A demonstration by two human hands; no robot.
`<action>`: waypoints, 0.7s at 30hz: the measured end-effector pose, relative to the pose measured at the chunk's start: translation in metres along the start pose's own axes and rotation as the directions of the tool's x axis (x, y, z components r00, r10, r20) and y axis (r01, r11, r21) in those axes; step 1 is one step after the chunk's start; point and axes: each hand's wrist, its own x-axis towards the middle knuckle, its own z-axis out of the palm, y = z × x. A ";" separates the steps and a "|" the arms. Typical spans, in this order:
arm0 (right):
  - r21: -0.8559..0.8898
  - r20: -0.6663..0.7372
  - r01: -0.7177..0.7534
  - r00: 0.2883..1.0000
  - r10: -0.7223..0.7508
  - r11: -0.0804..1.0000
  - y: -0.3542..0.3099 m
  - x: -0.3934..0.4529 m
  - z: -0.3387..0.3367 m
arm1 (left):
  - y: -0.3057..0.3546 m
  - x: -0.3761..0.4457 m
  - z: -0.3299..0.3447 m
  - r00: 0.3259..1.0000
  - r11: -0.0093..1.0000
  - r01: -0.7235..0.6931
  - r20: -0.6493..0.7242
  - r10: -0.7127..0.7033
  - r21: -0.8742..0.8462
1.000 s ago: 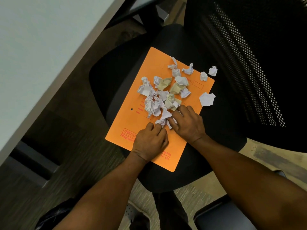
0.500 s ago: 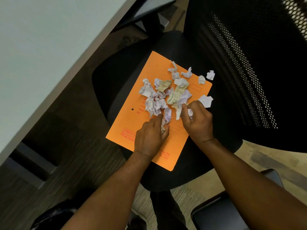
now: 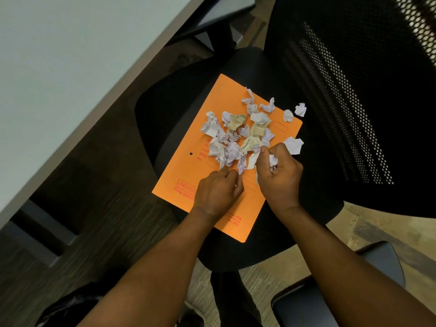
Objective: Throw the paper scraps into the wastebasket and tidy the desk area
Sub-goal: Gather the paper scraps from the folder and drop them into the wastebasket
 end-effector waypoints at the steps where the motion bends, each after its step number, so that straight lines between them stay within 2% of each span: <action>1: 0.016 -0.005 -0.005 1.000 0.005 1.000 -0.007 0.000 0.002 | 0.002 -0.003 -0.006 0.999 0.998 0.008 -0.043 -0.011 -0.062; 3: 0.061 -0.005 -0.032 0.999 0.032 0.998 -0.023 -0.002 0.006 | 0.005 -0.012 -0.018 0.992 0.979 0.041 -0.113 -0.064 -0.199; 5: 0.135 0.023 -0.105 0.994 0.103 0.985 -0.038 -0.005 0.012 | 0.007 -0.023 -0.031 0.964 0.907 0.125 -0.166 -0.206 -0.403; 7: 0.238 0.101 -0.209 0.977 0.189 0.949 -0.054 -0.009 0.020 | 0.003 -0.035 -0.046 0.887 0.773 0.218 -0.210 -0.412 -0.596; 9: 0.310 0.189 -0.301 0.949 0.252 0.902 -0.071 -0.016 0.031 | -0.009 -0.051 -0.059 0.796 0.672 0.271 -0.232 -0.559 -0.689; 11: 0.355 0.262 -0.373 0.920 0.291 0.857 -0.086 -0.028 0.047 | -0.024 -0.071 -0.069 0.730 0.625 0.301 -0.247 -0.637 -0.720; 14: 0.372 0.348 -0.428 0.887 0.304 0.824 -0.111 -0.053 0.079 | -0.049 -0.104 -0.084 0.641 0.624 0.370 -0.297 -0.708 -0.688; 17: 0.357 0.400 -0.418 0.877 0.268 0.835 -0.142 -0.086 0.115 | -0.079 -0.148 -0.097 0.569 0.613 0.441 -0.325 -0.756 -0.655; 21: 0.339 0.525 -0.361 0.839 0.143 0.869 -0.182 -0.147 0.160 | -0.120 -0.226 -0.108 0.471 0.565 0.527 -0.336 -0.816 -0.634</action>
